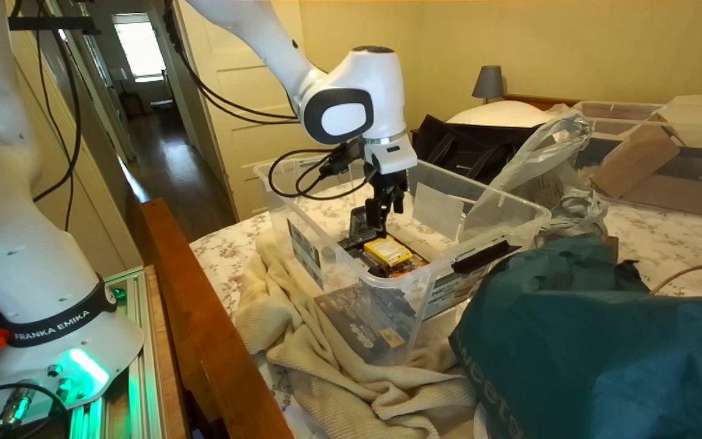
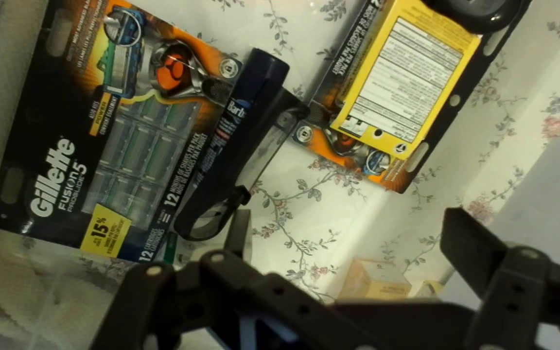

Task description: Remove the black remote from the storage dish

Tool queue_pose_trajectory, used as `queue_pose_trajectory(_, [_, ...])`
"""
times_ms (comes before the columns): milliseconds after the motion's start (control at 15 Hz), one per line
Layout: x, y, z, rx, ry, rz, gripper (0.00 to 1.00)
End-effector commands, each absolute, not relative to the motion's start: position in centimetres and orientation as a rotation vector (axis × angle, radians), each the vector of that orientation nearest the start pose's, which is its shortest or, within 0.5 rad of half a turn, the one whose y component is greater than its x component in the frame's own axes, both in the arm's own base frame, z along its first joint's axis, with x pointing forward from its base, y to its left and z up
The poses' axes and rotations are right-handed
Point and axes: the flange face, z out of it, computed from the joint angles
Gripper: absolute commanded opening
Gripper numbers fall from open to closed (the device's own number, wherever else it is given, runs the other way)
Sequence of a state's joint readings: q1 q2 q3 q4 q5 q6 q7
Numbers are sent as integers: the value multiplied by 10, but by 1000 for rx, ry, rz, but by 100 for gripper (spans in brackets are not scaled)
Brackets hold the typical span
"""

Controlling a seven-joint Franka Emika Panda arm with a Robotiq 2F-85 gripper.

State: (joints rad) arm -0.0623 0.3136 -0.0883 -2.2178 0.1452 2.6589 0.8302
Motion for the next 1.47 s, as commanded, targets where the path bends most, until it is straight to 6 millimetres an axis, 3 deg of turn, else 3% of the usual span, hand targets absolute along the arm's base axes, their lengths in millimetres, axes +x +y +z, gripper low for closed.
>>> queue_pose_trajectory(0, [569,-101,227,-2611,1662,-59,100])
queue_pose_trajectory(600, [607,-123,185,-2670,1720,151,100])
queue_pose_trajectory(1400, [632,-117,118,-2767,1708,480,100])
